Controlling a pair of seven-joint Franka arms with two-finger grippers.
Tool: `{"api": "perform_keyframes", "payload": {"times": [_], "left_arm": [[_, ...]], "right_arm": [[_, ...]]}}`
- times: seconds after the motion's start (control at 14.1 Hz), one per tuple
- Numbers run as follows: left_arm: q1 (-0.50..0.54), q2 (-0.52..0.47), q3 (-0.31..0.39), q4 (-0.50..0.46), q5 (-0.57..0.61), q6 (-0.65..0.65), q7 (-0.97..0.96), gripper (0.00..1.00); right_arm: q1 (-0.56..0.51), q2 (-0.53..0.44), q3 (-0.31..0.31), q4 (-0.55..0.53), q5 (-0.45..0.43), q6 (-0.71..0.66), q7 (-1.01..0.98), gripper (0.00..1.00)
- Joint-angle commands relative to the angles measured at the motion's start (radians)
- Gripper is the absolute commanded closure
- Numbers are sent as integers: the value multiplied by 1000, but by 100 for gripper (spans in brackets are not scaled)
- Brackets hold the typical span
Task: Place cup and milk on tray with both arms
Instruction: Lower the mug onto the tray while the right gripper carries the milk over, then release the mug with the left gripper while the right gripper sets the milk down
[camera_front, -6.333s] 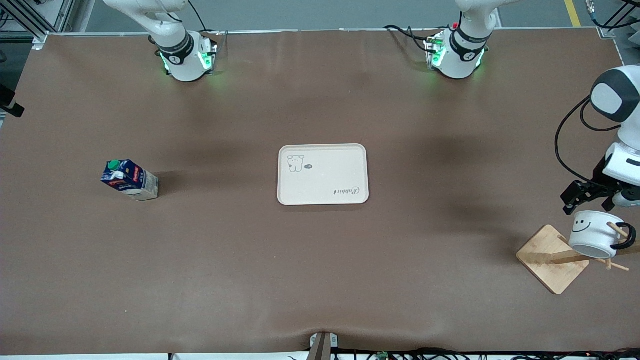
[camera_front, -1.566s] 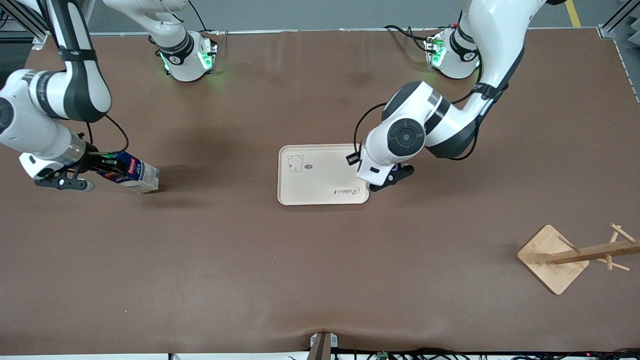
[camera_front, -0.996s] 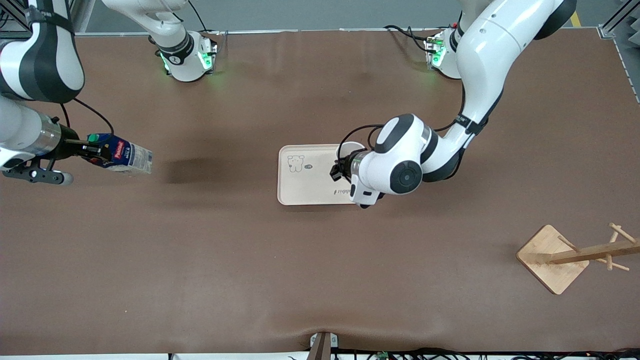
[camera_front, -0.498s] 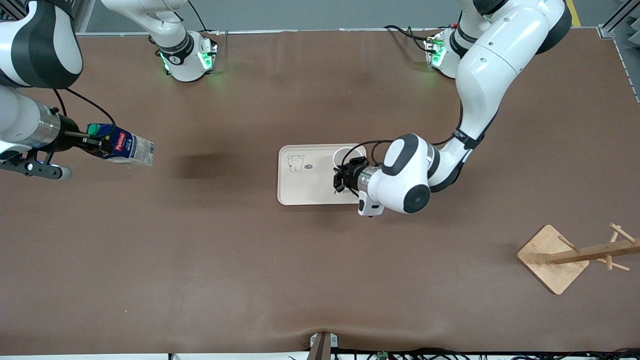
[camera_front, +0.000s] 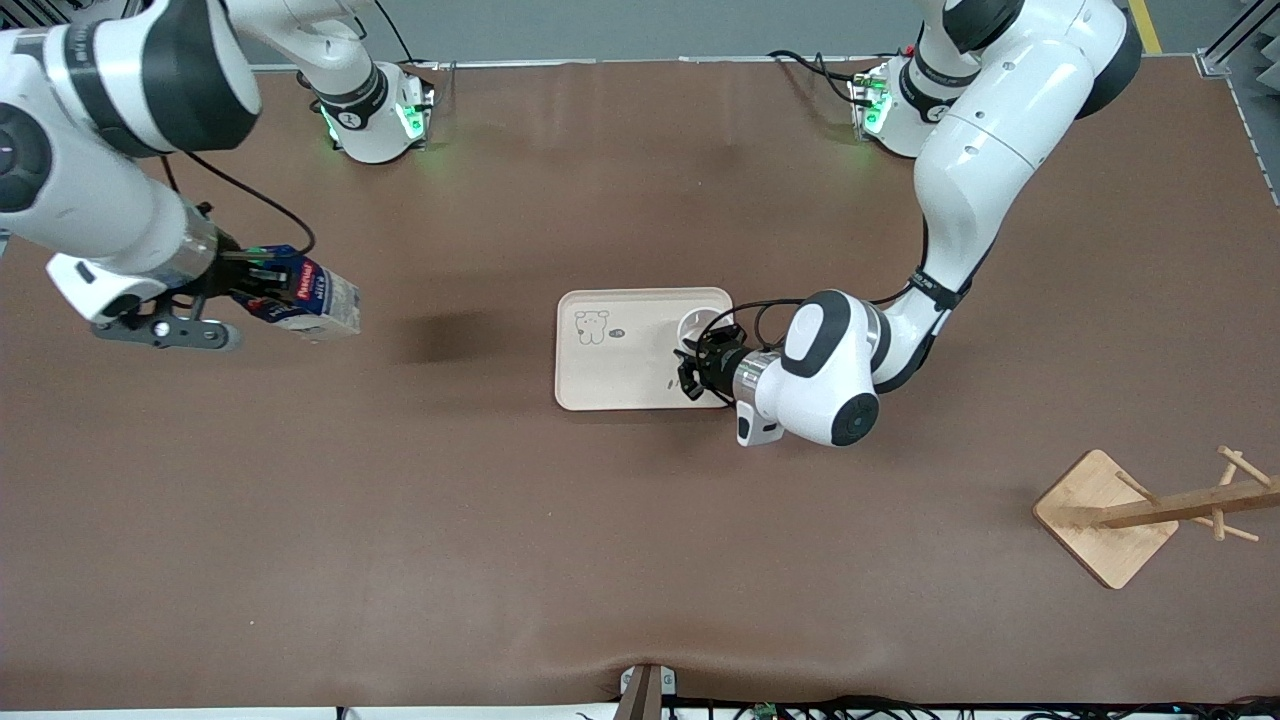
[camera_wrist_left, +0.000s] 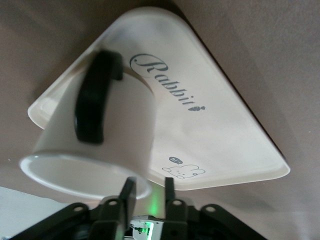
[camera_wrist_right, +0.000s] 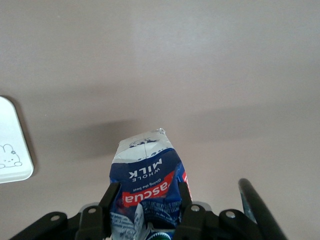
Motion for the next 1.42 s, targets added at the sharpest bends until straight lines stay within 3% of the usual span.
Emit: {"api": "perform_keyframes", "payload": {"times": [0.0,0.07,0.36,0.64,0.93,1.35], "left_arm": [[-3,7,10,24,-27,-4,-19,0],[-3,3,10,26,-28,-4,-19,0],[4,-25,10,79,-17,-14,-101,0],[9,-117,51,103,55,-54,-112,0],[9,-227,119,101,139,-59,-108,0],[10,-300,162,103,288,-96,-94,0]], "right_arm": [[43,53,-6,46,98,-12,111,100],[69,73,-7,55,142,-6,156,100],[192,202,-7,173,157,-5,344,100],[293,328,-7,276,228,40,436,100],[390,418,-9,291,228,202,553,100],[456,476,-10,291,217,227,579,100]]}}
